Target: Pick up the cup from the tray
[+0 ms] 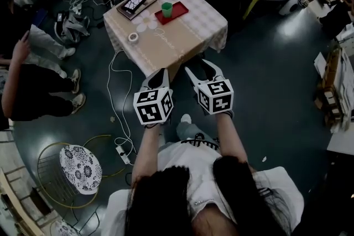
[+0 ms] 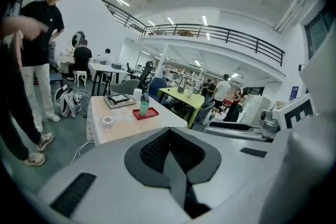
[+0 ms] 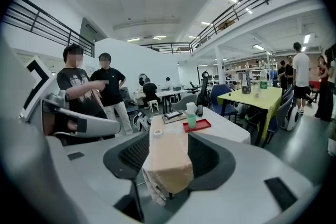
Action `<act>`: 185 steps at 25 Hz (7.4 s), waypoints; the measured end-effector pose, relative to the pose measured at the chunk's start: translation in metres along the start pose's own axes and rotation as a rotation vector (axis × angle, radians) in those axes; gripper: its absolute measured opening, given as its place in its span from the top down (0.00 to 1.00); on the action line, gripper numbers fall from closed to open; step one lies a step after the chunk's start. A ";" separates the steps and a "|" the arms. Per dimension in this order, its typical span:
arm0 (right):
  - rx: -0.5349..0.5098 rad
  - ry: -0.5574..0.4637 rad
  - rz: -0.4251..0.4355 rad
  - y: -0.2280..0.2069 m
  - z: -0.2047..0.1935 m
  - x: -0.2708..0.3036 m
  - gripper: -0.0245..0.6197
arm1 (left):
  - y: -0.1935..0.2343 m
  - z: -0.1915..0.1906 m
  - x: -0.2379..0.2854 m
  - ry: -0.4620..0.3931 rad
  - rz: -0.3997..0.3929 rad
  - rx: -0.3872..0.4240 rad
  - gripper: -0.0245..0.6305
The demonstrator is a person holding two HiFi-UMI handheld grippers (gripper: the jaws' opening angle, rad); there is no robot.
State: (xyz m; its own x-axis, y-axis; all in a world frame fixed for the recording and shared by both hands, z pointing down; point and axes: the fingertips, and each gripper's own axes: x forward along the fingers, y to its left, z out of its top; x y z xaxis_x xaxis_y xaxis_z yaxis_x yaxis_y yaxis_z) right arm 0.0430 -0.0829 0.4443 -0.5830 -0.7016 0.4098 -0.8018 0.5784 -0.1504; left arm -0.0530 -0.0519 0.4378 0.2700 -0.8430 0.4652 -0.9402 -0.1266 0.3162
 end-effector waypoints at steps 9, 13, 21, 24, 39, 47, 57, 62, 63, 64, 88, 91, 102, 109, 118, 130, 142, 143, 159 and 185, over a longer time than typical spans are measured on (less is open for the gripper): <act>-0.010 0.013 0.047 -0.044 0.018 0.031 0.63 | -0.010 0.019 0.046 -0.009 0.047 -0.015 0.96; -0.007 0.015 0.063 -0.055 0.025 0.044 0.63 | -0.006 0.028 0.058 -0.010 0.069 -0.021 0.96; -0.008 0.028 0.083 -0.069 0.032 0.072 0.61 | 0.005 0.042 0.086 -0.013 0.083 -0.024 0.96; -0.009 0.029 0.080 -0.075 0.037 0.084 0.61 | 0.011 0.049 0.099 -0.010 0.082 -0.022 0.96; -0.010 0.067 0.061 -0.093 0.063 0.151 0.55 | 0.046 0.090 0.163 0.028 0.040 -0.007 0.96; -0.001 0.075 0.034 -0.096 0.079 0.190 0.51 | 0.075 0.112 0.191 0.048 0.015 0.002 0.96; -0.003 0.083 -0.024 -0.094 0.085 0.234 0.48 | 0.123 0.127 0.213 0.072 -0.010 0.006 0.96; -0.045 0.092 -0.039 -0.087 0.095 0.258 0.44 | 0.145 0.136 0.219 0.072 -0.012 -0.003 0.96; -0.052 0.096 -0.039 -0.086 0.097 0.262 0.43 | 0.149 0.137 0.220 0.075 -0.012 -0.005 0.96; -0.056 0.098 -0.039 -0.085 0.099 0.267 0.42 | 0.153 0.138 0.222 0.078 -0.011 -0.009 0.96; -0.139 0.369 0.066 -0.139 0.048 0.411 0.40 | 0.198 0.150 0.327 0.167 0.073 -0.072 0.96; -0.170 0.408 0.094 -0.145 0.035 0.428 0.40 | 0.200 0.148 0.342 0.181 0.087 -0.079 0.96; -0.245 0.505 0.222 -0.144 0.009 0.465 0.40 | 0.213 0.132 0.385 0.243 0.145 -0.112 0.96; -0.267 0.546 0.255 -0.138 -0.003 0.469 0.40 | 0.211 0.123 0.398 0.272 0.143 -0.122 0.96; -0.260 0.555 0.267 -0.139 -0.003 0.472 0.40 | 0.207 0.118 0.399 0.285 0.140 -0.115 0.96; -0.238 0.528 0.189 -0.168 0.012 0.451 0.40 | 0.183 0.118 0.405 0.287 0.091 -0.087 0.96; -0.150 0.529 0.043 -0.218 -0.001 0.406 0.40 | 0.139 0.110 0.414 0.304 -0.001 -0.041 0.96; -0.143 0.528 0.034 -0.222 -0.002 0.403 0.40 | 0.136 0.109 0.415 0.306 -0.006 -0.037 0.96; -0.036 0.542 -0.055 -0.252 -0.034 0.378 0.40 | 0.110 0.102 0.420 0.319 -0.051 0.010 0.96; 0.024 0.388 -0.054 -0.250 0.006 0.365 0.38 | 0.104 0.110 0.408 0.291 -0.051 0.004 0.96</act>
State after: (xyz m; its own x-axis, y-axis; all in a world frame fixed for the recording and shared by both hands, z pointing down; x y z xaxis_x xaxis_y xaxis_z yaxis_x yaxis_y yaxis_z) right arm 0.0300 -0.4865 0.6261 -0.4504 -0.5185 0.7268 -0.8356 0.5315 -0.1387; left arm -0.0632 -0.4667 0.5699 0.3642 -0.6505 0.6665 -0.9247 -0.1675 0.3418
